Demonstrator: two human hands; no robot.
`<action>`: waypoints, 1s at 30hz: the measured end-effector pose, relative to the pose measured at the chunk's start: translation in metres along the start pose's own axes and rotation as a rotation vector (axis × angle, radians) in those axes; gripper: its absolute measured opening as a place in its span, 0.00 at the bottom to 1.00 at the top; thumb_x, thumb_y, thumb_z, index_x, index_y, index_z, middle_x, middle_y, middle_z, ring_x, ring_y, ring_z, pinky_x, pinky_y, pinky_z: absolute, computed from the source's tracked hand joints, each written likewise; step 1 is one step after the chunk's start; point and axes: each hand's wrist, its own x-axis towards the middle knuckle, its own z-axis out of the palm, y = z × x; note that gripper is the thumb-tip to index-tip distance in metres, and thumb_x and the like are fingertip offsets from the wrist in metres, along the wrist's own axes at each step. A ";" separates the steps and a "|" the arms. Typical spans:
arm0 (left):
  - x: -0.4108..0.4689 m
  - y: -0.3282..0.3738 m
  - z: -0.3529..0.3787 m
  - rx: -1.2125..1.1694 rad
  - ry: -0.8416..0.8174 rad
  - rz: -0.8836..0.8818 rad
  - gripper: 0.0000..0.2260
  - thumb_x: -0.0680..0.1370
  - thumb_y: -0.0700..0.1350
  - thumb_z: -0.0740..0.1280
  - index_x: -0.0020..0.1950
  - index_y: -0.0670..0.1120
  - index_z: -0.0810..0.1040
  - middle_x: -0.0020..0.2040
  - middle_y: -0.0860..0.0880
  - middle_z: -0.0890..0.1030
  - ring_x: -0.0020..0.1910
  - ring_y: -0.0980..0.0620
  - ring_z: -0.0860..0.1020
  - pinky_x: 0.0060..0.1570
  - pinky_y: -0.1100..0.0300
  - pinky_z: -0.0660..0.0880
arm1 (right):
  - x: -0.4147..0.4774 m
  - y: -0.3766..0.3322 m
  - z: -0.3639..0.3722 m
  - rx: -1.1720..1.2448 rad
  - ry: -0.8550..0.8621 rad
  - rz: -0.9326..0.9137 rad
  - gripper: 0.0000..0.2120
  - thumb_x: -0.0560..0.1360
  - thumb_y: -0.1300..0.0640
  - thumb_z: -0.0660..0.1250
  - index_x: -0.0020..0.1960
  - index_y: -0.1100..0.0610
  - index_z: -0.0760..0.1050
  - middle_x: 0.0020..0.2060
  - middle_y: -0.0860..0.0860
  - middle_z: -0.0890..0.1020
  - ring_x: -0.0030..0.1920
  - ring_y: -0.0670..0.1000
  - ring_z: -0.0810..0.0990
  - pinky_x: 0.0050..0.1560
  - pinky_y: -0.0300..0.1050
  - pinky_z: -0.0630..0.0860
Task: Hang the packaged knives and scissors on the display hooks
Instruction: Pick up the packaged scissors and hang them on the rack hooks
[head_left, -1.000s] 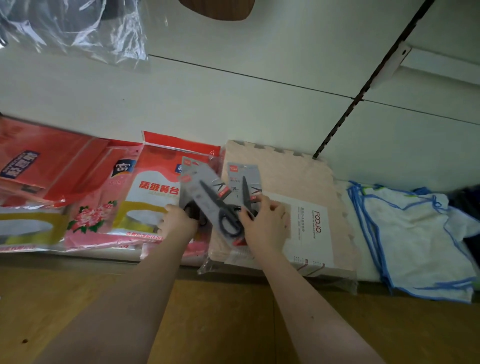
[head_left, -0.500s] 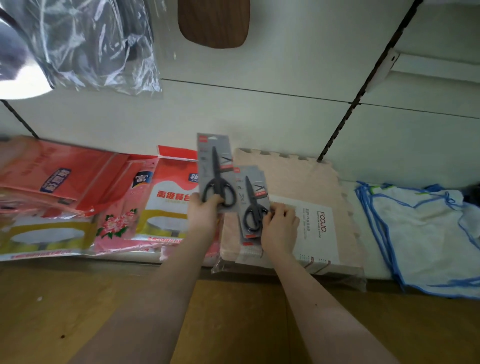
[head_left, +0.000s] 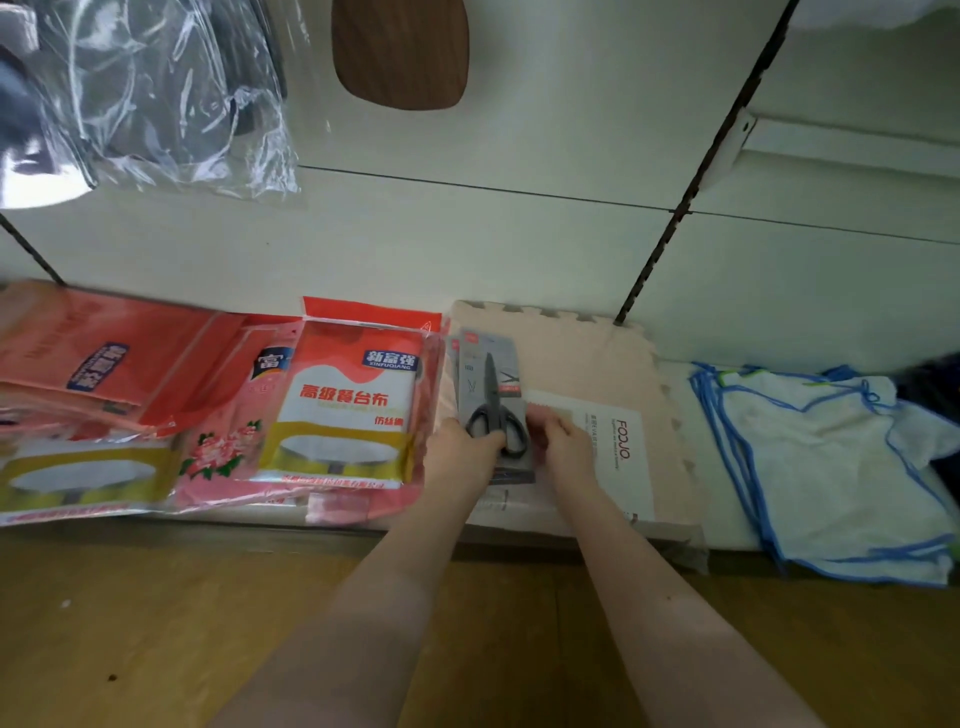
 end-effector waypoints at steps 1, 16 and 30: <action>0.002 0.000 0.001 0.124 0.050 0.003 0.25 0.69 0.53 0.68 0.60 0.42 0.68 0.57 0.43 0.75 0.55 0.43 0.76 0.53 0.49 0.76 | 0.000 -0.001 -0.004 0.034 -0.009 0.024 0.12 0.79 0.54 0.57 0.42 0.53 0.78 0.40 0.53 0.82 0.43 0.52 0.81 0.42 0.43 0.76; 0.032 0.005 -0.012 -0.095 -0.100 -0.068 0.27 0.63 0.37 0.76 0.60 0.40 0.71 0.54 0.41 0.79 0.53 0.43 0.79 0.52 0.46 0.80 | 0.022 -0.029 0.009 -0.132 -0.218 0.176 0.20 0.68 0.51 0.74 0.52 0.64 0.79 0.49 0.61 0.84 0.49 0.60 0.83 0.54 0.58 0.80; -0.003 0.040 -0.030 -0.504 -0.129 0.429 0.18 0.77 0.45 0.65 0.65 0.45 0.68 0.59 0.45 0.78 0.57 0.49 0.78 0.54 0.58 0.78 | -0.015 -0.036 -0.003 0.036 -0.279 -0.250 0.19 0.71 0.70 0.68 0.58 0.57 0.70 0.53 0.52 0.80 0.55 0.49 0.79 0.55 0.45 0.78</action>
